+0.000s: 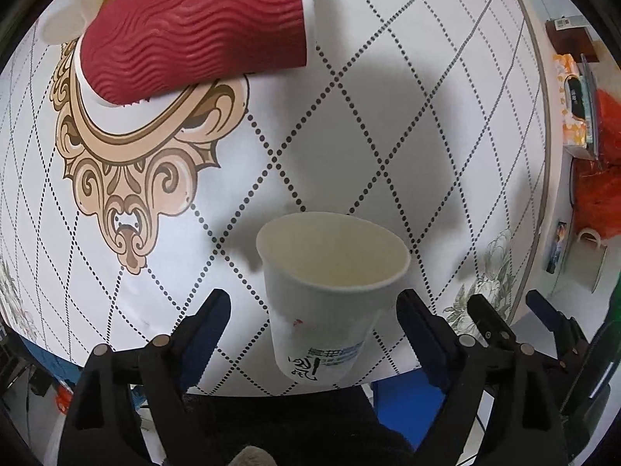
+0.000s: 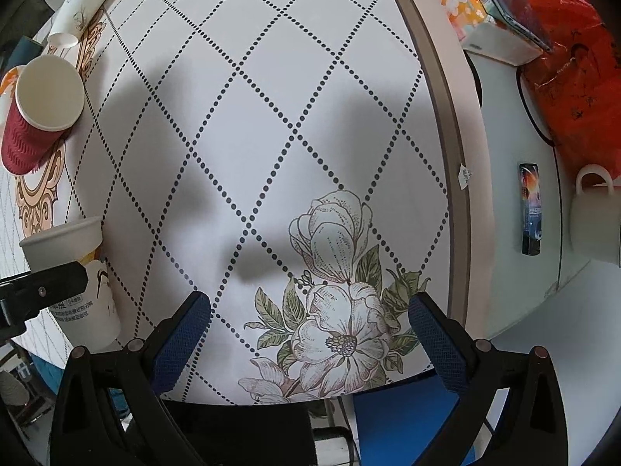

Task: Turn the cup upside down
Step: 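Carry the white cup with the left gripper and set it upright on the table, then grasp the upright white paper cup with the right gripper and lift it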

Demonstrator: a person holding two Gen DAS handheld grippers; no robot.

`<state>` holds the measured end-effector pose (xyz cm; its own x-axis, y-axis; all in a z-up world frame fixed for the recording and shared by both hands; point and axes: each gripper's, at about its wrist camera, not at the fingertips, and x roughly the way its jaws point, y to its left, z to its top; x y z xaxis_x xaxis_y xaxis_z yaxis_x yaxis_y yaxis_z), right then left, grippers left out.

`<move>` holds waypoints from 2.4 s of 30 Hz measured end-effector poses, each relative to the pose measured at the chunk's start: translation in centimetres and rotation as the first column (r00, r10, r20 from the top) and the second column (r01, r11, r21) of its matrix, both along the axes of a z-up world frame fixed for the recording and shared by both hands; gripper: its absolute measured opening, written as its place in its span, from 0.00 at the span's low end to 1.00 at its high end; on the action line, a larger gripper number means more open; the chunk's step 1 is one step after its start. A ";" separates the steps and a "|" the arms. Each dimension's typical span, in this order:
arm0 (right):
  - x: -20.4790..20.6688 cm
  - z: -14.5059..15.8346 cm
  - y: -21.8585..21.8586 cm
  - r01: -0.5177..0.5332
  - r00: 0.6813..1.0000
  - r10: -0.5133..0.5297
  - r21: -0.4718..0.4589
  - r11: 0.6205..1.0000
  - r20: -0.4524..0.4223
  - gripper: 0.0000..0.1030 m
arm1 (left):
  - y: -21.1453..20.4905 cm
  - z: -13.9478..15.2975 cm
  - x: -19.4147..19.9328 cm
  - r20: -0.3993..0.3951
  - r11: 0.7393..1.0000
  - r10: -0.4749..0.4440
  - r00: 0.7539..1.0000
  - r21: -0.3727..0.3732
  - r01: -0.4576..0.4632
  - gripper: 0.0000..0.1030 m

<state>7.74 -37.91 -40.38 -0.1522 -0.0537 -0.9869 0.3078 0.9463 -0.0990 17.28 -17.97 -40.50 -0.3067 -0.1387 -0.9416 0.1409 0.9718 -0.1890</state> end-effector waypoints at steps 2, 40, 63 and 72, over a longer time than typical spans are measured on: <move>-0.1 -0.1 0.1 0.002 1.000 -0.002 -0.001 1.000 0.002 1.00 | -0.1 0.6 0.0 0.008 1.000 0.001 1.000 -0.009 -0.001 0.85; 0.2 14.8 16.6 -0.328 0.940 0.311 0.120 0.937 0.136 1.00 | 20.5 10.5 -4.0 0.292 0.964 0.239 0.926 0.043 -0.263 0.85; -10.2 5.1 24.1 -0.515 -0.754 0.450 0.006 -0.857 -0.479 1.00 | 20.4 5.4 -4.5 0.280 0.962 0.234 0.931 0.071 -0.263 0.98; -10.5 1.8 20.1 0.064 -0.888 -0.151 0.209 -0.976 -0.435 0.99 | 21.0 3.5 -4.9 0.251 0.950 0.276 0.928 0.074 -0.303 0.98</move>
